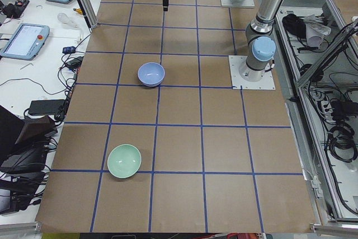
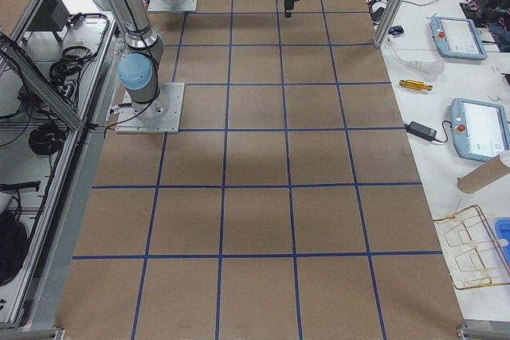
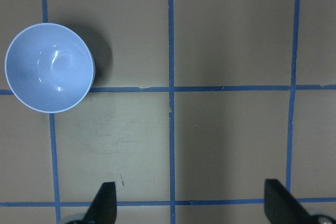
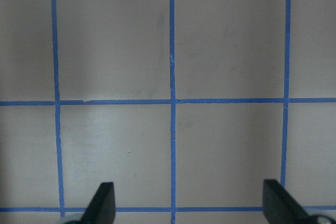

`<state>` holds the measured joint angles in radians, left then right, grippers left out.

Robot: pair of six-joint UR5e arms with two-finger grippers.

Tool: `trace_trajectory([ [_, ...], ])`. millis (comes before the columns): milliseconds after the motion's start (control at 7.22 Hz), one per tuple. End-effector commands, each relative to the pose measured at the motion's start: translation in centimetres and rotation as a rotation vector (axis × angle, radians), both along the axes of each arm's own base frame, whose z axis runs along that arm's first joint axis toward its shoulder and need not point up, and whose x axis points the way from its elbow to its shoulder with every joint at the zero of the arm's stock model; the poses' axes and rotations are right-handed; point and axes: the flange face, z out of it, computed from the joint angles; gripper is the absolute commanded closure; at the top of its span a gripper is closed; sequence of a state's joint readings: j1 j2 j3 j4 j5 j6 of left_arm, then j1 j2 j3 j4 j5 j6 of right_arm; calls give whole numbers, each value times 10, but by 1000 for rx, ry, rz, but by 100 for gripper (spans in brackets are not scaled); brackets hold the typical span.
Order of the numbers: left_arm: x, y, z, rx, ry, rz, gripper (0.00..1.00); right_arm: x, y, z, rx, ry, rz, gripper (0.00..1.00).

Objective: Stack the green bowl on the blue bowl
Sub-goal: 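Move the left gripper outward past the blue bowl toward the green bowl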

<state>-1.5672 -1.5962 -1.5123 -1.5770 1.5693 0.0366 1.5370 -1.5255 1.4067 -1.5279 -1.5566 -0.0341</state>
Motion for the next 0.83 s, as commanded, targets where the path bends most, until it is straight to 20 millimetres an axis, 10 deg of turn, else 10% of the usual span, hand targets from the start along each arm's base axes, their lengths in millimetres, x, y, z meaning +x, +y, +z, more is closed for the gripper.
trace_trajectory([
  [0,59,-1,-1,65,-2,-95,0,0,0,0,1,0,0,0],
  [692,341,-9,-30,149,-15,-512,0,0,0,0,1,0,1,0],
])
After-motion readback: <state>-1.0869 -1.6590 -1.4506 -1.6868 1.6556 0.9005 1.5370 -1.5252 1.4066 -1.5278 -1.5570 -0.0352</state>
